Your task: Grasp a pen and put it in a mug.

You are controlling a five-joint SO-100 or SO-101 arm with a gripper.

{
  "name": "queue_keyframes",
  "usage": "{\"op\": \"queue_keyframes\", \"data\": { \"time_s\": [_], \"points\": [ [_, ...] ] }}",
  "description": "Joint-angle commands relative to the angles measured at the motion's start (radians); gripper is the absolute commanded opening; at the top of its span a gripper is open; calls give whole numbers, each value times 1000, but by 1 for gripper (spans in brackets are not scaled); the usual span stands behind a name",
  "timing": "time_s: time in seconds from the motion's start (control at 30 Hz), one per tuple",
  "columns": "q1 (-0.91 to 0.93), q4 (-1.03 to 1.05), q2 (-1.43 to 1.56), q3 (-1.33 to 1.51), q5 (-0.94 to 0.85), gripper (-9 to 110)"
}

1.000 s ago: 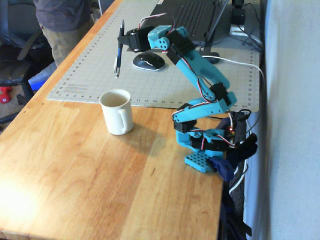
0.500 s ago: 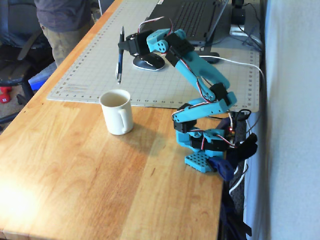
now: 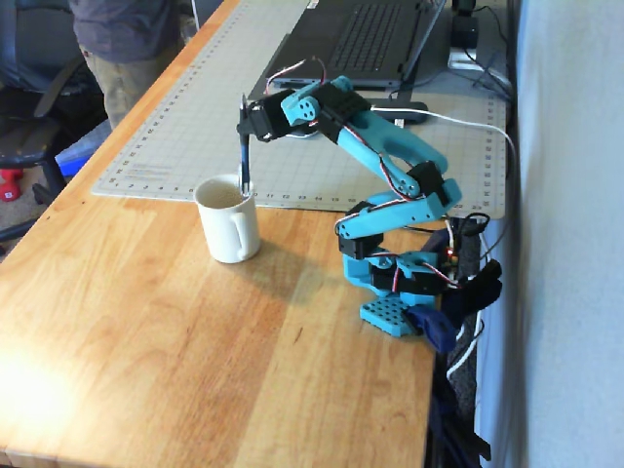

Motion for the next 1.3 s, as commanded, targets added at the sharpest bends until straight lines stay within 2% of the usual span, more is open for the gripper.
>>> {"op": "queue_keyframes", "data": {
  "time_s": [0.0,0.23,0.43,0.73,0.87,1.07,1.27],
  "points": [
    [-6,-15,6,3,-9,3],
    [-6,-15,12,69,-9,4],
    [5,-15,15,98,6,13],
    [-14,-14,124,83,60,13],
    [-51,-2,215,98,278,13],
    [-112,2,276,152,746,12],
    [-215,8,360,252,1097,5]
  ]
}}
